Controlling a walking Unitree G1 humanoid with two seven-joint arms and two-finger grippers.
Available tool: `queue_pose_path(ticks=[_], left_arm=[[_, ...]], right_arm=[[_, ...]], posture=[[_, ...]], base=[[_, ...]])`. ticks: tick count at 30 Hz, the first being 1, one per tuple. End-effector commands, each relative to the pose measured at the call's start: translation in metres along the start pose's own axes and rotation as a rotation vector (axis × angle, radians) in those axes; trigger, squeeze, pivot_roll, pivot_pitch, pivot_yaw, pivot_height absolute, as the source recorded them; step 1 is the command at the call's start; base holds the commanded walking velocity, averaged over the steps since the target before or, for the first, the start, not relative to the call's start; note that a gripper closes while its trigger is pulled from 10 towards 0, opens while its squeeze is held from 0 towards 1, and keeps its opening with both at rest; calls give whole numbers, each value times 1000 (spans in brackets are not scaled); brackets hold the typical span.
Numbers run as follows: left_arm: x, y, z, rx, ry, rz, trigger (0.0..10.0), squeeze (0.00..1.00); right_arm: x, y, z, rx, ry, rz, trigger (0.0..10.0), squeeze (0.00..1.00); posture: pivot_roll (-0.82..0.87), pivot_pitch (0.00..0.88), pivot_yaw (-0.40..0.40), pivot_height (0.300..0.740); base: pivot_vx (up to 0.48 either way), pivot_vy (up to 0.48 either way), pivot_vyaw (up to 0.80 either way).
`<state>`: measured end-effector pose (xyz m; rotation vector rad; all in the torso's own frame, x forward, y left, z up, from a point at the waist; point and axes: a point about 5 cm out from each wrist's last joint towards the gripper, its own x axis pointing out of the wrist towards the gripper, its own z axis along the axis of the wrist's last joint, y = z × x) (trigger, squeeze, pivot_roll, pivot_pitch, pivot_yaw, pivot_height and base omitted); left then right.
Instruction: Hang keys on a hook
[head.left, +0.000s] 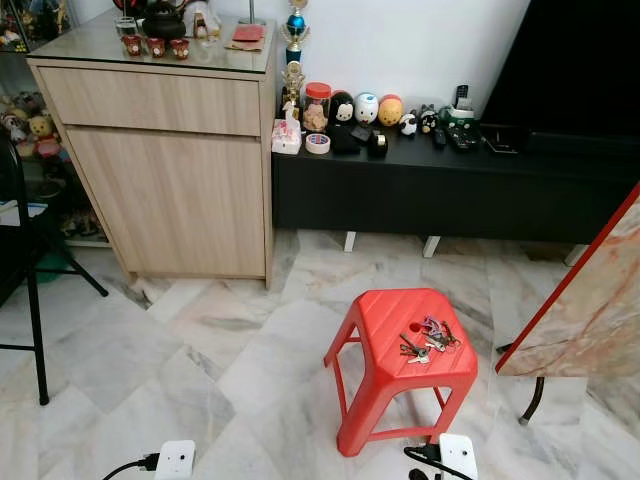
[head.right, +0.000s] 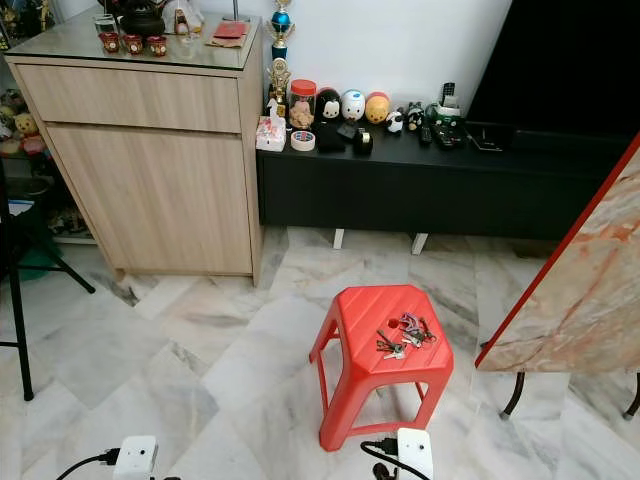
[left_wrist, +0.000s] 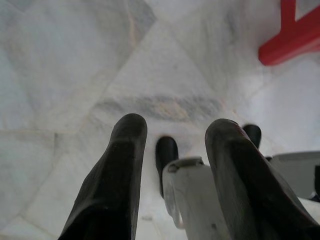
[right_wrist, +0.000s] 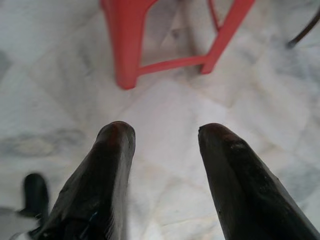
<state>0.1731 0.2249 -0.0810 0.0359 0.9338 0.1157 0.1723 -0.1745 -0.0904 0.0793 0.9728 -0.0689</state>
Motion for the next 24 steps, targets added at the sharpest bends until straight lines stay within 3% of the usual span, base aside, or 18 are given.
queue_pose_path(ticks=[1, 19, 24], left_arm=[[1, -4, 3, 12, -16, -3, 10000, 0], [1, -1, 6, 40, -26, -3, 10000, 0], [1, 8, 14, 64, -44, 10, 10000, 0]], right_arm=[[0, -4, 3, 10, -16, -21, 10000, 0], [0, 2, 2, 20, -13, -15, 10000, 0], [1, 14, 2, 25, -15, 9, 10000, 0]], posture=[[79, 0, -133, 740], [120, 0, -101, 740], [139, 0, -71, 740]], base=[[0, 0, 0], [0, 0, 0], [0, 0, 0]])
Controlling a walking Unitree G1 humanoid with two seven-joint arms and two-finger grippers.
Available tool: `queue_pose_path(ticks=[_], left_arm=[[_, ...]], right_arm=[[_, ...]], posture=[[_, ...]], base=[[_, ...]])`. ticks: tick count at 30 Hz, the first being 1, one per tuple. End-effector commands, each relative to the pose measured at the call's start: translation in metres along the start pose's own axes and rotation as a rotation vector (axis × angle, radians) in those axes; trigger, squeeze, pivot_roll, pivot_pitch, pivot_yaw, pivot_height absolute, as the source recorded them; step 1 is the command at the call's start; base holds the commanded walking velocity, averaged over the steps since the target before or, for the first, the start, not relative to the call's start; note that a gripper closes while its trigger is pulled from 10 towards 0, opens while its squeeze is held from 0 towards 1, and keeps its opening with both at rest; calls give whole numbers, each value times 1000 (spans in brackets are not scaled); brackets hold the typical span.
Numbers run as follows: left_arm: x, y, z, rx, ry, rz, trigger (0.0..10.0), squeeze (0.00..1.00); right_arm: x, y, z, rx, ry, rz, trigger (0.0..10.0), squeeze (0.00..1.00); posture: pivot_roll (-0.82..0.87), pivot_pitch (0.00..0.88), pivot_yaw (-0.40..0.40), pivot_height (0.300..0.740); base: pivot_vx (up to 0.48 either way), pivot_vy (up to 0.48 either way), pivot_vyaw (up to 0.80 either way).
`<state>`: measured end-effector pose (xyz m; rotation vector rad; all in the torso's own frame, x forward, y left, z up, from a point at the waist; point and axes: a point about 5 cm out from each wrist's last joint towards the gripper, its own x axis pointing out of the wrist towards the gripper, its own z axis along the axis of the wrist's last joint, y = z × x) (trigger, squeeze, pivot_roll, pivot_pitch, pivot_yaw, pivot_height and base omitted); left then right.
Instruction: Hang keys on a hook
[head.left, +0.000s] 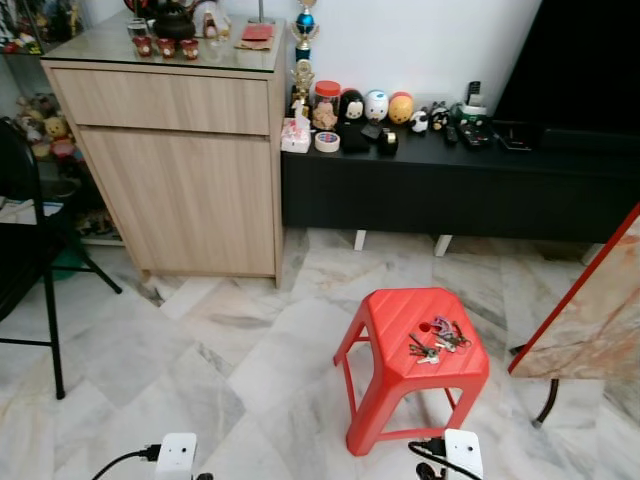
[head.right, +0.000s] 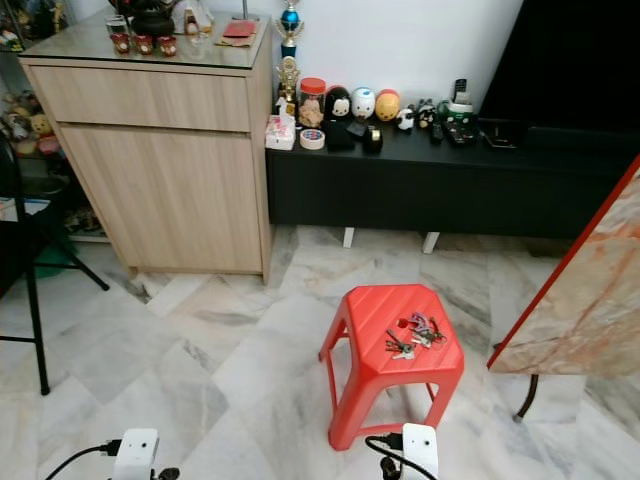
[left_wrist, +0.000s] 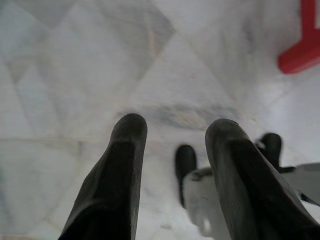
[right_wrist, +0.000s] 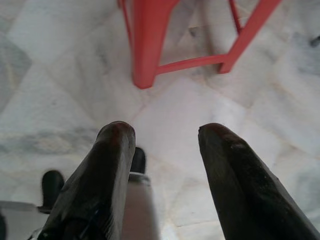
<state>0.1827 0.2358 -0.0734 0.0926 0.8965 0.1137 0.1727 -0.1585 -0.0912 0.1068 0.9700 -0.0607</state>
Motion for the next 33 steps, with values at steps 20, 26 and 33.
queue_pose_path(ticks=[20, 26, 33], left_arm=[[0, -3, -3, -81, 9, 7, 10000, 0], [0, -3, -4, -63, 12, -1, 10000, 0], [-1, -7, -8, -58, 17, -5, 10000, 0]], right_arm=[[1, 1, 7, 26, -44, -5, 10000, 0], [0, -1, 3, 15, -38, -2, 10000, 0], [-1, -3, 2, 6, -44, -4, 10000, 0]], posture=[[109, 0, -53, 740], [109, 7, -61, 740], [93, 0, -57, 740]], base=[[0, 0, 0], [0, 0, 0], [0, -369, 0]])
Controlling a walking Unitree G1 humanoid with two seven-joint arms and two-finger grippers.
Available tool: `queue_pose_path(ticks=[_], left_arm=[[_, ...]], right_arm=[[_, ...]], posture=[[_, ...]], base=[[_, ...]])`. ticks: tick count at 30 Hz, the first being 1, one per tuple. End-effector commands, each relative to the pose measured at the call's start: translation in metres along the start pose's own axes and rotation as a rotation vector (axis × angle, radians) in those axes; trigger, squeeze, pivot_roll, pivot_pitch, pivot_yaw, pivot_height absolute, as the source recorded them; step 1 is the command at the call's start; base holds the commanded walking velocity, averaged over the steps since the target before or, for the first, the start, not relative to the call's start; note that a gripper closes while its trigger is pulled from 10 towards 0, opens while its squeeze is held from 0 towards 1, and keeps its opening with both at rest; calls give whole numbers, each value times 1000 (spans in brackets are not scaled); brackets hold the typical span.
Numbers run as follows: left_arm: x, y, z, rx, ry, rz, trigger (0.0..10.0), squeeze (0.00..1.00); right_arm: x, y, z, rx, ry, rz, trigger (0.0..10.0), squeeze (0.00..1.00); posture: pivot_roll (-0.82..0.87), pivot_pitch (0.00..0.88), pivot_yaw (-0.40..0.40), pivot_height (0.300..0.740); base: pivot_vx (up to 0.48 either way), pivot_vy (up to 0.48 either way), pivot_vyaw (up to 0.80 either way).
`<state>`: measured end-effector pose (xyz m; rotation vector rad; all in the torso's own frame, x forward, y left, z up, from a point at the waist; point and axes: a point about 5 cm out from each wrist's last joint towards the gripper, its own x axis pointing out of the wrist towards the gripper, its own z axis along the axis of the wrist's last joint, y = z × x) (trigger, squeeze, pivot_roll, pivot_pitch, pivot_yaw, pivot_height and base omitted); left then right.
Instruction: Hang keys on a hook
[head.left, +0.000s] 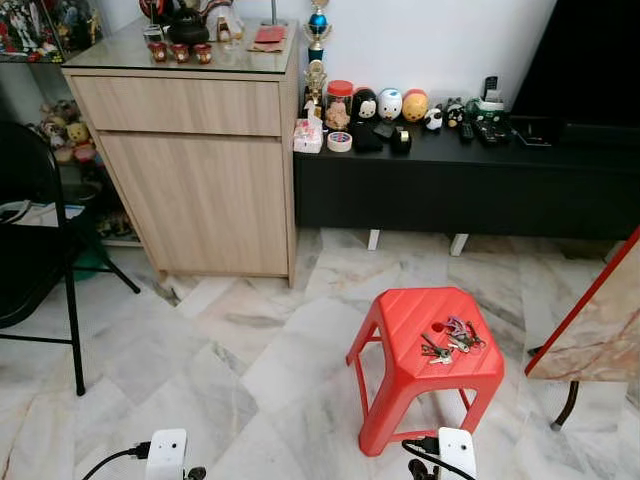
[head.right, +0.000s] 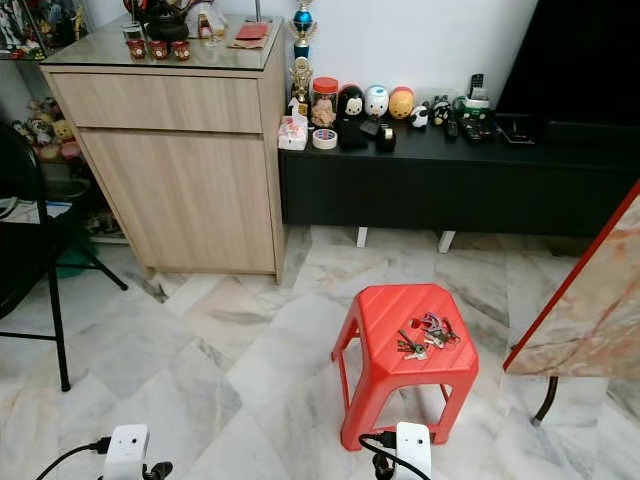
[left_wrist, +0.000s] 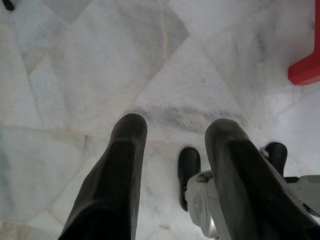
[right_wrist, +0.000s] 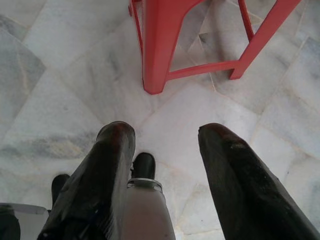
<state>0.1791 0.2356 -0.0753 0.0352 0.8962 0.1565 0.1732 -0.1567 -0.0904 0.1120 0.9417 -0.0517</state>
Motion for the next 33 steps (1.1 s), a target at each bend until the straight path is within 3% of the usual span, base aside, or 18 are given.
queue_pose_path(ticks=[1, 7, 13, 15, 18, 19, 22, 25, 28, 29, 33], left_arm=[[-1, -7, -5, 19, 16, -17, 10000, 0], [-1, -5, -7, 4, 17, -2, 10000, 0], [-2, -2, -11, -7, 23, 18, 10000, 0], [-1, -1, -4, -19, -23, 17, 10000, 0], [1, 0, 21, -70, -157, 16, 10000, 0], [1, 0, 21, -70, -157, 16, 10000, 0], [-1, -6, 63, -63, -382, -27, 10000, 0], [-14, -15, 113, -63, -657, -59, 10000, 0], [-27, -24, 135, -45, -791, -105, 10000, 0], [-39, -31, 146, -35, -873, -154, 10000, 0], [-52, -35, 153, -35, -924, -172, 10000, 0]], right_arm=[[-1, -6, 1, 8, -16, -18, 10000, 0], [-1, -8, 2, 0, -26, -16, 10000, 0], [-1, -10, 2, -13, -36, -18, 10000, 0], [-1, -9, 8, -2, -66, -17, 10000, 0], [0, -12, 32, 1, -192, -35, 10000, 0], [0, -12, 32, 1, -192, -35, 10000, 0], [-1, -13, 68, 20, -381, -42, 10000, 0], [-10, -6, 114, -6, -618, -14, 10000, 0], [-20, -2, 140, 10, -747, -11, 10000, 0], [-26, -1, 153, 63, -812, -9, 10000, 0], [-39, 3, 163, 24, -909, 8, 10000, 0]], posture=[[90, 0, -58, 740], [90, 7, -71, 740], [89, 1, -79, 740], [80, 3, -84, 740], [80, 0, -88, 740], [80, 0, -88, 740], [75, 1, -84, 740], [78, 11, -83, 740], [66, 13, -80, 740], [56, 15, -78, 740], [67, 13, -86, 740]], base=[[0, -409, 0], [0, -411, 0], [0, 0, 0], [0, 0, 0], [0, 0, 0], [0, 0, 0], [0, 0, 0], [0, 0, 0], [0, 0, 0], [0, 0, 0], [0, 0, 0]])
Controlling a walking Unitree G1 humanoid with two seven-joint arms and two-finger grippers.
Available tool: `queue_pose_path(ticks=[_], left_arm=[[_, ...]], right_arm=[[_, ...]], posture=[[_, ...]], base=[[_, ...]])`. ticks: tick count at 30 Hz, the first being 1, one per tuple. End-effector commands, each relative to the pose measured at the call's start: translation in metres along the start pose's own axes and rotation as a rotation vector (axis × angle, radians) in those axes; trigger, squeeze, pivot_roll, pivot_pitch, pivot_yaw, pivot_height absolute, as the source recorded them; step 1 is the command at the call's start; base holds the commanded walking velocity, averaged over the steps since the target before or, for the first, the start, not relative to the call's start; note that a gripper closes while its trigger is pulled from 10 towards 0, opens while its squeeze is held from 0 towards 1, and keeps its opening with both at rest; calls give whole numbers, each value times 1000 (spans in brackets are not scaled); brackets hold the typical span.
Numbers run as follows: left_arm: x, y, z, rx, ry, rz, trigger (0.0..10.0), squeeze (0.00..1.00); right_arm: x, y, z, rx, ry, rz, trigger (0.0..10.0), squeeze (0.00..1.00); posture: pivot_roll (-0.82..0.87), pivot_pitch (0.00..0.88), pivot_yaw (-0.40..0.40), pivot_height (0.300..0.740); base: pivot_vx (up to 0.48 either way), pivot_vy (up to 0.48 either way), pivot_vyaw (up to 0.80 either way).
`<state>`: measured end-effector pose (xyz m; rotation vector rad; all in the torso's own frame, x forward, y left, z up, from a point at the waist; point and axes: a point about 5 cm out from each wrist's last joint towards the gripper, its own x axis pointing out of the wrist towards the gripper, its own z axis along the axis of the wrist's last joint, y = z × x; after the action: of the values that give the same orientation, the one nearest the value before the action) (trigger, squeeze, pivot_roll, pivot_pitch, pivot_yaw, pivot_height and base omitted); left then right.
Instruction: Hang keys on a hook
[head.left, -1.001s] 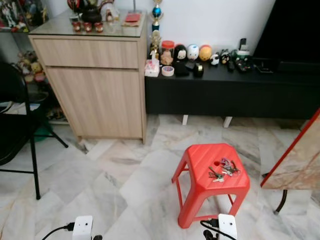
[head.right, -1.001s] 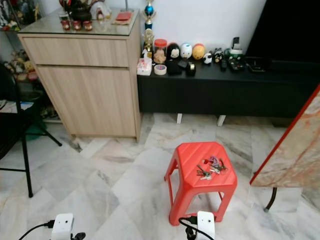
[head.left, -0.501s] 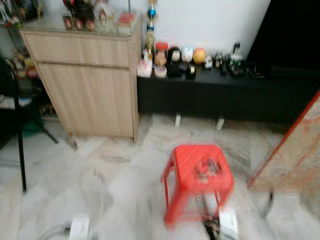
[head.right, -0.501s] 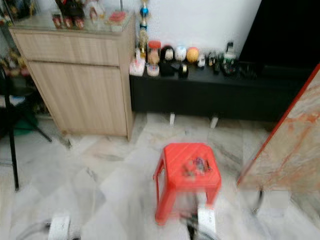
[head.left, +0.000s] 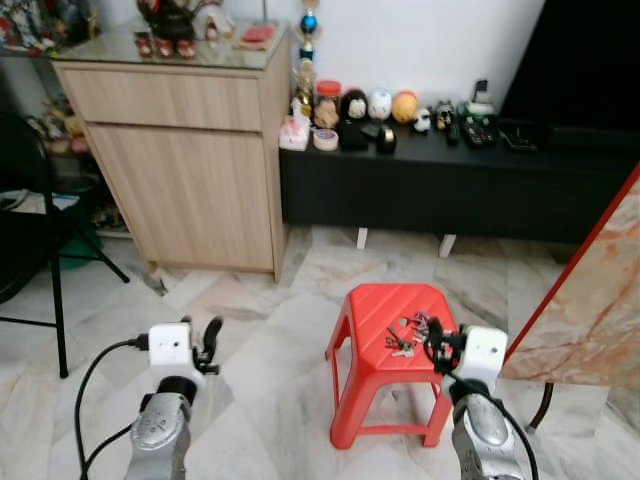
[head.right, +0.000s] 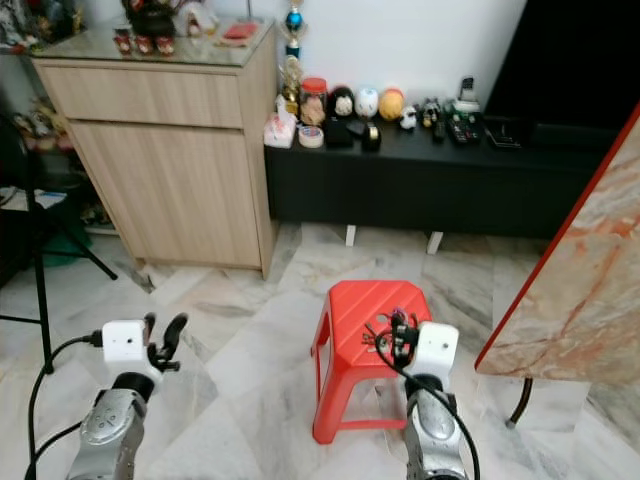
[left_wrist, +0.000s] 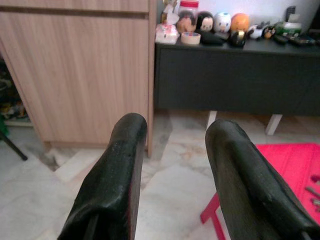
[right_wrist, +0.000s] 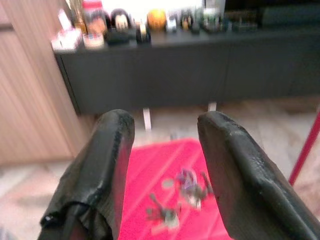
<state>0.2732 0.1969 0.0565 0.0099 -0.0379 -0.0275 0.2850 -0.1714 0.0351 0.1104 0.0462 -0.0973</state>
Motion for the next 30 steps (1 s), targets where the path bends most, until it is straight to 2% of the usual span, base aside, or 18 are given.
queue_pose_path(ticks=[1, 5, 8, 14, 21, 30], left_arm=[[-7, 2, 12, -23, -31, 12, 10000, 0], [-15, 4, 25, -13, -78, 23, 10000, 0], [-17, 0, 26, -23, -70, 26, 10000, 0], [-15, -8, 31, -40, -57, -3, 10000, 0], [-14, -11, 32, -26, -37, -24, 10000, 0], [-11, -6, 34, -20, -30, -3, 10000, 0]], right_arm=[[-10, -1, 7, -60, -65, 28, 10000, 0], [-22, -2, 9, -80, -96, 26, 10000, 0], [-27, -1, 10, -53, -89, 3, 10000, 0], [-24, -1, 14, -60, -82, -17, 10000, 0], [-21, 2, 14, -60, -57, -7, 10000, 0], [-24, 9, 10, -42, -34, 15, 10000, 0]], posture=[[75, 14, -92, 740], [79, 19, -91, 740], [76, 24, -93, 740], [71, 22, -87, 740], [75, 28, -85, 740], [77, 37, -83, 740]], base=[[0, 0, 0], [0, 0, 0], [0, 0, 0], [0, 0, 0], [258, 0, 0], [283, 0, 0]])
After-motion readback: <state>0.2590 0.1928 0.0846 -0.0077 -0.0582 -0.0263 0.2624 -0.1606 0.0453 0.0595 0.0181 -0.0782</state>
